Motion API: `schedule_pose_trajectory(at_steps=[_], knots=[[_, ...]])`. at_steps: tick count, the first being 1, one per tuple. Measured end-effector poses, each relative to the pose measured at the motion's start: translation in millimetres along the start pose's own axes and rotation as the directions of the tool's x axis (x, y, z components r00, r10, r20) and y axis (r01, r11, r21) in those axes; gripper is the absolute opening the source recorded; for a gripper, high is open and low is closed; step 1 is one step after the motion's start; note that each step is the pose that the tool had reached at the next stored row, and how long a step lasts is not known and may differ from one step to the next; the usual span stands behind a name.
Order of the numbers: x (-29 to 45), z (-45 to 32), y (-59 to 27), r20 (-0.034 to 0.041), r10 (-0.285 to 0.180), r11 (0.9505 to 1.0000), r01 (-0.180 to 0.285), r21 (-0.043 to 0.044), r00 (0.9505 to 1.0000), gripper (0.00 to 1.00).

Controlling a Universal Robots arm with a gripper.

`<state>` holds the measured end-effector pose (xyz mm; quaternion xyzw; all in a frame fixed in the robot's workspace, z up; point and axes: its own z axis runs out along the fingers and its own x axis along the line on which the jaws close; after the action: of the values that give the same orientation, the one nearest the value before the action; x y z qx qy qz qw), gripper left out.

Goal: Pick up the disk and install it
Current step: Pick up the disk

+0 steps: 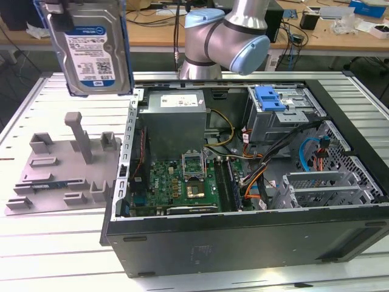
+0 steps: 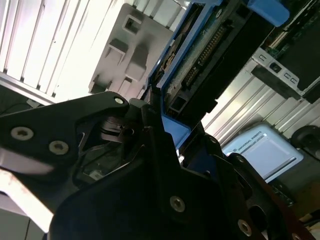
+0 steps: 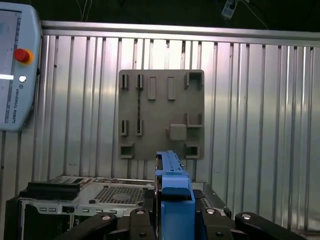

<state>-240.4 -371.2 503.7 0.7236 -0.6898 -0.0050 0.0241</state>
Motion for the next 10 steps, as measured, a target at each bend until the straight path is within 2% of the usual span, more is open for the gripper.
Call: schedule_pose_trajectory(at_steps=[4,10], knots=[[8.5,-0.6,-20.1,0.0002,0.000,1.0000,0.000,-0.0032,1.0000,0.37],[17.6,-1.2,-40.7,0.0004,0.000,1.0000,0.000,-0.0066,1.0000,0.37]])
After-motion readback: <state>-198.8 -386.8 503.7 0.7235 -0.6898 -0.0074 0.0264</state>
